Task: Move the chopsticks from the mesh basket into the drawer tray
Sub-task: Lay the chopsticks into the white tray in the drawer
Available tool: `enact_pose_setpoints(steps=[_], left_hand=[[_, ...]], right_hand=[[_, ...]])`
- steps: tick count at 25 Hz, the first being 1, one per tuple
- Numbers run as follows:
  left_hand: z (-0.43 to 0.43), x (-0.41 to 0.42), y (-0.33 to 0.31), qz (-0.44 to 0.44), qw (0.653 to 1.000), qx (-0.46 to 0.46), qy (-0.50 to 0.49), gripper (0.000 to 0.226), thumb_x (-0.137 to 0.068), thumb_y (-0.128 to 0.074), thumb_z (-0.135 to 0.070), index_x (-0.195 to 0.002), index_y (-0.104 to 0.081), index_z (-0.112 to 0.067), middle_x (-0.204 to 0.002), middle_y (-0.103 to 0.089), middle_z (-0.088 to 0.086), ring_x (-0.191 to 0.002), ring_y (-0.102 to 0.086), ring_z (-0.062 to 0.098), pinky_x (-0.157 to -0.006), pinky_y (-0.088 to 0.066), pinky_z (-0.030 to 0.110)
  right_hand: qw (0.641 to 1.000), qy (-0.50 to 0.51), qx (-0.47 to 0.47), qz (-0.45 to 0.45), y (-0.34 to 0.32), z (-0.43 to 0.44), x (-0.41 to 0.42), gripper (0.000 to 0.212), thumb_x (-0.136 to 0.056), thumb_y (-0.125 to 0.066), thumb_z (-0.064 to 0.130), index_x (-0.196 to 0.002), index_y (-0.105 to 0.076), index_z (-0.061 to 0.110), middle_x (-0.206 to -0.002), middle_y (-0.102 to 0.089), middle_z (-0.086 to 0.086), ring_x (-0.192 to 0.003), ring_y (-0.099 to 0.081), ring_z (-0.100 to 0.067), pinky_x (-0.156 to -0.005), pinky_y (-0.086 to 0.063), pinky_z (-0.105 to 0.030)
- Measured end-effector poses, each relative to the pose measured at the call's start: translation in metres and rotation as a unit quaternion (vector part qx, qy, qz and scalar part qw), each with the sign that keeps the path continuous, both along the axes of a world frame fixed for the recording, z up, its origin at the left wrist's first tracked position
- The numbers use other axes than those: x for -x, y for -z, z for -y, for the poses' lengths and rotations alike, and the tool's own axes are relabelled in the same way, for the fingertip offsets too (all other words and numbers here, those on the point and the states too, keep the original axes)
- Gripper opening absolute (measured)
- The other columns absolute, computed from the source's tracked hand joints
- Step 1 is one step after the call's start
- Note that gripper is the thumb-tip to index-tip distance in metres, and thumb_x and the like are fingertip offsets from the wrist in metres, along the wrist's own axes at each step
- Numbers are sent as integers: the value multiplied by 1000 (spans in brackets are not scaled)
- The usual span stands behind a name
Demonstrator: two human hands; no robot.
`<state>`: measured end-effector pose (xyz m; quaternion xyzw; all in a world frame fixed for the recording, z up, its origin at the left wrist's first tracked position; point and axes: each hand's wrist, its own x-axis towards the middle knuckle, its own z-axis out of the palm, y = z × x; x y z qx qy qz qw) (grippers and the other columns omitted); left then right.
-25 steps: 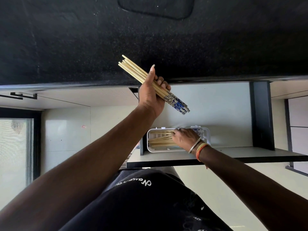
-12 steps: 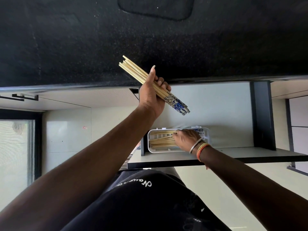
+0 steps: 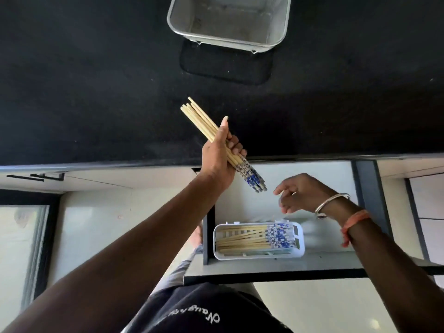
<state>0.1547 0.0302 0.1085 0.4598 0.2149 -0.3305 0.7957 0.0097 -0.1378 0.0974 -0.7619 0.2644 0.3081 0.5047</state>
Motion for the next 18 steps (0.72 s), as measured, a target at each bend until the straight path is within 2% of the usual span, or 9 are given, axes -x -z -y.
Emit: enact_pose_setpoints(steps=[2,5,8,10,11,12,14,16,18], left_hand=[[16,-24,-19,96,994,-37,41,42,-96,-72,-29,-67,-42,-22,-55,-35,-3,-46,-32,12,-49,-35,29],[40,-59,-41,294,941,-120,115,39,-95,-72,-14,-67,-45,-17,-53,-38,3,-44,-34,14,-43,-31,28],[59,-81,-58,419,881,-171,135,26,-93,-70,-8,-71,-58,-14,-64,-54,9,-55,-50,14,-49,-41,28],[69,-90,-66,432,880,-157,117,26,-95,-66,-5,-82,-63,-27,-77,-66,-2,-67,-63,-2,-63,-52,20],[72,-92,-69,419,888,-157,104,32,-97,-61,1,-82,-62,-28,-75,-65,-8,-64,-62,-8,-62,-52,17],[74,-95,-66,410,891,-165,101,38,-97,-58,6,-76,-58,-25,-66,-62,-16,-56,-58,-9,-57,-48,18],[74,-94,-53,401,891,-180,117,45,-94,-58,14,-67,-49,-22,-49,-58,-20,-48,-52,-8,-52,-42,17],[71,-92,-36,403,883,-201,132,43,-91,-64,10,-70,-52,-25,-54,-61,-29,-52,-54,-9,-53,-43,15],[66,-97,-17,404,871,-214,182,38,-88,-72,-3,-73,-63,-36,-60,-64,-24,-56,-54,-5,-57,-47,25]], right_hand=[[986,91,-4,142,-48,22,-38,30,-84,-70,4,-112,-68,15,-97,-75,-12,-92,-74,-28,-85,-60,-41],[915,180,-65,356,-110,19,-105,52,-83,-76,19,-132,-57,17,-121,-69,-5,-113,-66,-13,-97,-52,-29],[871,195,-92,442,-142,-9,-169,57,-75,-84,20,-126,-60,14,-116,-71,-5,-110,-67,-11,-99,-52,-30],[847,244,-49,469,-148,-31,-203,35,-75,-84,18,-104,-68,7,-89,-75,-8,-82,-71,-11,-82,-58,-31],[828,282,-30,484,-146,-41,-216,26,-77,-83,19,-88,-68,1,-73,-69,-12,-65,-65,-14,-69,-56,-34],[806,322,-9,497,-142,-46,-226,33,-79,-81,23,-73,-62,-4,-61,-59,-17,-55,-53,-18,-60,-50,-36],[775,369,24,513,-125,-48,-238,49,-82,-76,32,-55,-49,0,-50,-45,-11,-50,-40,-20,-54,-41,-42],[766,370,78,520,-106,-46,-243,51,-82,-72,33,-47,-39,16,-44,-39,2,-47,-36,-18,-51,-39,-45],[779,359,108,503,-91,-45,-246,50,-81,-70,24,-45,-36,22,-42,-38,7,-44,-36,-16,-48,-41,-47]])
